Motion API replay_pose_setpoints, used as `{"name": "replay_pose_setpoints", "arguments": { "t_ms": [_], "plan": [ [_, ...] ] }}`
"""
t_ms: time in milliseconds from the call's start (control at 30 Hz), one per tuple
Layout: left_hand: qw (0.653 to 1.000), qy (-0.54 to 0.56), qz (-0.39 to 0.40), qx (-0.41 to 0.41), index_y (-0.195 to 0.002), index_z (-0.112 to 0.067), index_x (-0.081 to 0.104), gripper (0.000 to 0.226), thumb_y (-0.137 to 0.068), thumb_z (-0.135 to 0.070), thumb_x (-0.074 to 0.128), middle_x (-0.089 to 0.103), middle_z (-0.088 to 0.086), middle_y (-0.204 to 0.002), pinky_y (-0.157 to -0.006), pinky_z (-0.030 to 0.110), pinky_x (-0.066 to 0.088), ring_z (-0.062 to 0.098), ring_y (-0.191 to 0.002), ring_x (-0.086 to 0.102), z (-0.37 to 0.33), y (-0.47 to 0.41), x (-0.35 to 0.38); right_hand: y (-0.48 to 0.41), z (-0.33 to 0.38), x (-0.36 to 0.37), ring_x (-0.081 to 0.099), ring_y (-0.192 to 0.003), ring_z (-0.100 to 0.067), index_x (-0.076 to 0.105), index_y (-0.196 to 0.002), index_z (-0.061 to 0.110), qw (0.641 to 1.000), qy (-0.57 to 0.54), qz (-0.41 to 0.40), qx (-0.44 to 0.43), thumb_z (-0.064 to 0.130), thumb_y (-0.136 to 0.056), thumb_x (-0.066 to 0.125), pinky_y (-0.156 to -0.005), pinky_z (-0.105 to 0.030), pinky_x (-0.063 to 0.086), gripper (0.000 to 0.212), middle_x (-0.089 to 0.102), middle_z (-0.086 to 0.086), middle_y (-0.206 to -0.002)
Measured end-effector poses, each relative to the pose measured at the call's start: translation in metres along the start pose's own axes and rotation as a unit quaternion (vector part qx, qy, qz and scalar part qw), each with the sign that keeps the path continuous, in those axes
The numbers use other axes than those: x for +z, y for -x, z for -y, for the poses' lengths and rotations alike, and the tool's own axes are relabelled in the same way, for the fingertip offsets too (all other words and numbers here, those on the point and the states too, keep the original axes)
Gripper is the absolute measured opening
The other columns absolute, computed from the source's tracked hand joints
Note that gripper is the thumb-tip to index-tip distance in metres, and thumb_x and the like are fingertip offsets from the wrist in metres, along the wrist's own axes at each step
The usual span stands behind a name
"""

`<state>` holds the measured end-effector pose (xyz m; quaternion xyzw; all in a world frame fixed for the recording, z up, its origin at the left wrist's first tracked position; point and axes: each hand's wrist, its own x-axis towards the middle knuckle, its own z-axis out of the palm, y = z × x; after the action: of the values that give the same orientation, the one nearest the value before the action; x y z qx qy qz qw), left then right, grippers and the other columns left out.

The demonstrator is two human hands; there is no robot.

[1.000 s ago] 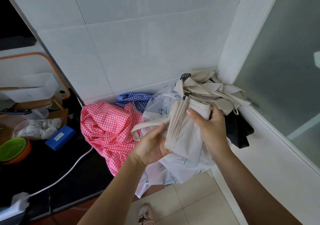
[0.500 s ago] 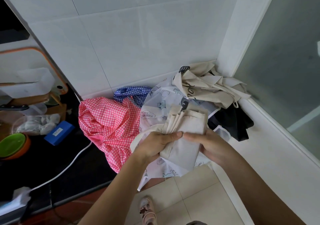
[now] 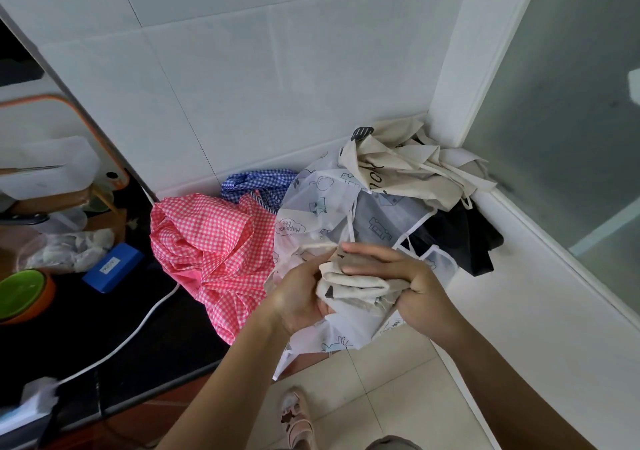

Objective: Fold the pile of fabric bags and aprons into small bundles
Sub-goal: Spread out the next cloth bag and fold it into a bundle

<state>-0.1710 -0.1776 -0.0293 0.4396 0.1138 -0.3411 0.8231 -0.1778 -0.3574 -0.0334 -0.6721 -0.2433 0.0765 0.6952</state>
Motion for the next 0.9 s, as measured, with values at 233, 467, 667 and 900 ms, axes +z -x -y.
{"name": "replay_pose_setpoints", "arguments": {
  "t_ms": [233,467,667,900],
  "plan": [
    [0.993,-0.028,0.051,0.101,-0.111,-0.021,0.071,0.048,-0.073,-0.049,0.076,0.066,0.014,-0.115,-0.09,0.036,0.055,0.024,-0.103,0.066,-0.002,0.007,0.004,-0.013,0.001,0.003,0.041,-0.135,-0.016,0.068,-0.117,0.019,0.955,0.276,-0.045,-0.1,0.026,-0.096,0.056,-0.11,-0.033,0.037,0.026,0.049,0.004,-0.142],
    [0.975,-0.059,-0.087,0.195,-0.128,-0.01,0.055,0.036,-0.101,-0.028,0.04,0.064,0.014,-0.122,-0.097,0.048,0.049,0.027,-0.116,0.06,-0.011,0.004,0.029,-0.04,-0.013,0.026,0.036,-0.137,-0.031,0.047,-0.136,0.026,0.844,0.517,-0.105,-0.102,0.013,-0.089,0.035,-0.092,-0.041,0.052,0.05,0.037,-0.002,-0.148],
    [0.964,-0.132,-0.091,0.211,-0.122,-0.011,0.057,0.028,-0.103,-0.018,0.038,0.071,0.01,-0.109,-0.084,0.042,0.056,0.024,-0.103,0.067,-0.036,0.004,0.017,-0.061,-0.011,0.03,0.021,-0.144,-0.025,0.029,-0.145,0.032,0.847,0.522,-0.069,-0.076,0.011,-0.088,0.029,-0.093,-0.041,0.052,0.061,0.022,0.001,-0.156],
    [0.986,-0.05,0.023,0.155,-0.11,0.014,0.057,0.026,-0.094,0.001,0.042,0.068,0.024,-0.091,-0.068,0.031,0.058,0.029,-0.081,0.069,-0.073,-0.002,-0.023,-0.087,0.017,0.015,0.006,-0.148,-0.014,0.037,-0.146,0.023,0.897,0.429,0.074,-0.074,0.012,-0.084,0.044,-0.115,-0.014,0.013,0.064,0.021,0.008,-0.157]
  ]
}}
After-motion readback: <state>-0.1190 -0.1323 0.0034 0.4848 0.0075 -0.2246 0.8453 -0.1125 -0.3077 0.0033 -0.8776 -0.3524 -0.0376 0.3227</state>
